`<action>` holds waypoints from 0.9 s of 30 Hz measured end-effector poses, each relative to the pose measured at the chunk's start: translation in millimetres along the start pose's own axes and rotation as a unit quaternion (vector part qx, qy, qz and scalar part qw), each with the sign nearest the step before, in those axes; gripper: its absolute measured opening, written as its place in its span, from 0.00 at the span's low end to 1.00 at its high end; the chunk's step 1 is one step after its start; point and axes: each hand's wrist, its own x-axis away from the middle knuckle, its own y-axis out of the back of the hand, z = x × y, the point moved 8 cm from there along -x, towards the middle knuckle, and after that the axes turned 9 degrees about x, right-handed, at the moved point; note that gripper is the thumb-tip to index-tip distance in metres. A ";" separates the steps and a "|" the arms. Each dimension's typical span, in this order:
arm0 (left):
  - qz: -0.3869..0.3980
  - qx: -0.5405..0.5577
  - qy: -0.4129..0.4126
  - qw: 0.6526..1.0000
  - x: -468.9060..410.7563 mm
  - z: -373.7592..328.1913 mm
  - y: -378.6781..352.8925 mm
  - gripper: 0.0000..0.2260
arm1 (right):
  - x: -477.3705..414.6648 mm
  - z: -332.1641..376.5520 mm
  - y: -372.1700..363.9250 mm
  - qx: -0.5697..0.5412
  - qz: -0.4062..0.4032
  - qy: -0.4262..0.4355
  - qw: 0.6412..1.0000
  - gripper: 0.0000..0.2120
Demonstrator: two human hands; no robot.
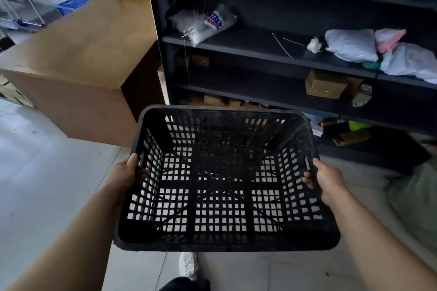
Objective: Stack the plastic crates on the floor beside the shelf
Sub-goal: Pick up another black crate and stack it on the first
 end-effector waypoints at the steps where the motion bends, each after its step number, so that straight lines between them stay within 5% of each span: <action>1: 0.007 -0.010 -0.004 1.000 -18.1 -9.9 -3.7 0.15 | -5.3 6.6 -8.4 -0.006 -0.005 -0.003 1.000 0.12; 15: 0.049 -0.056 0.019 0.997 -214.5 -71.7 -103.0 0.18 | -131.9 61.7 -80.4 -0.031 -0.057 -0.031 0.997 0.13; 27: 0.035 -0.065 0.051 0.996 -360.5 -58.1 -216.8 0.14 | -307.3 93.1 -137.5 0.021 -0.048 -0.062 0.997 0.16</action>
